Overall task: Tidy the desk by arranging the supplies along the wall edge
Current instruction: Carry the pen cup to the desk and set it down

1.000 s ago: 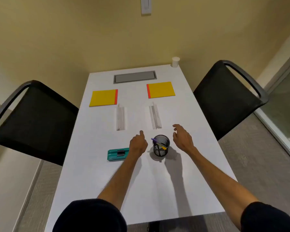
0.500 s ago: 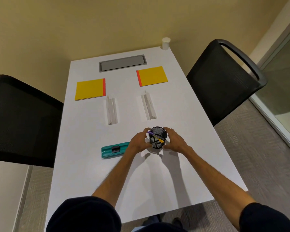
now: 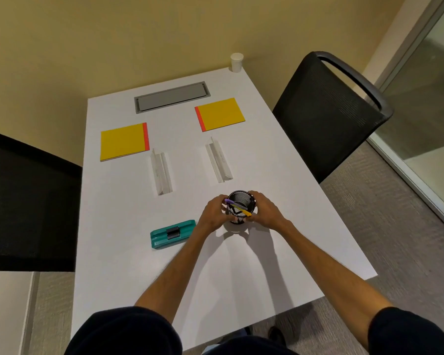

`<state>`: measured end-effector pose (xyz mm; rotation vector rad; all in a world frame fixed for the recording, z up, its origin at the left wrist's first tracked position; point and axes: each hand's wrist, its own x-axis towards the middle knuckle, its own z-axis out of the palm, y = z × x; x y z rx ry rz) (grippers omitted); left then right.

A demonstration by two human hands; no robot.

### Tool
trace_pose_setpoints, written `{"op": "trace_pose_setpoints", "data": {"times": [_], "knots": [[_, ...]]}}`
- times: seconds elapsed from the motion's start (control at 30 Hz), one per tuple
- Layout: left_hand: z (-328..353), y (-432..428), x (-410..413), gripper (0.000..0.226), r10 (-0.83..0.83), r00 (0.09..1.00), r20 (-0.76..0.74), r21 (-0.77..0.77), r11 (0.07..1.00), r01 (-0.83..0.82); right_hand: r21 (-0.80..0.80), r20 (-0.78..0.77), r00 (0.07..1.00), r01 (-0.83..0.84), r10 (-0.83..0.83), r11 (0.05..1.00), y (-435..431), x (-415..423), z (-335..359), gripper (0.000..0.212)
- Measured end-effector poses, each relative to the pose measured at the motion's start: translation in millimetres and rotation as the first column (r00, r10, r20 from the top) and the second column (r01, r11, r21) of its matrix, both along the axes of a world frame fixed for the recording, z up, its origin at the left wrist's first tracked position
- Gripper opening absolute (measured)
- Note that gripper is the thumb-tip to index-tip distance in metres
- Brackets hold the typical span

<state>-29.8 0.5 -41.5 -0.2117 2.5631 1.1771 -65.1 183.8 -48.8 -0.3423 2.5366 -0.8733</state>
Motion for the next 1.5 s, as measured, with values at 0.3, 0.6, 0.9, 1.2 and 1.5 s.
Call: {"op": "trace_pose_setpoints", "data": {"times": [0.3, 0.6, 0.9, 1.2, 1.5], "knots": [[14.5, 30.2, -16.5, 0.065, -0.053, 0.996, -0.078, 0.087, 0.994, 0.06, -0.089, -0.027, 0.987, 0.157, -0.16, 0.983, 43.2, 1.6, 23.4, 0.086], [32.1, 118.1, -30.1, 0.062, -0.215, 0.971, -0.104, 0.146, 0.963, 0.228, -0.185, -0.01, 0.92, 0.384, -0.392, 0.905, 128.0, 20.0, 39.3, 0.085], [40.3, 235.3, -24.8, 0.058, -0.35, 0.927, -0.135, 0.186, 0.91, 0.371, -0.263, 0.002, 0.837, 0.528, -0.547, 0.807, 234.0, 60.0, 47.7, 0.087], [46.8, 382.8, -8.1, 0.061, -0.424, 0.894, -0.147, 0.194, 0.874, 0.446, -0.197, -0.063, 0.785, 0.595, -0.616, 0.779, 372.6, 89.6, 54.4, 0.096], [60.1, 526.1, 5.2, 0.071, -0.553, 0.816, -0.172, 0.108, 0.812, 0.573, -0.163, -0.101, 0.723, 0.665, -0.683, 0.728, 506.0, 112.6, 58.9, 0.1]]}}
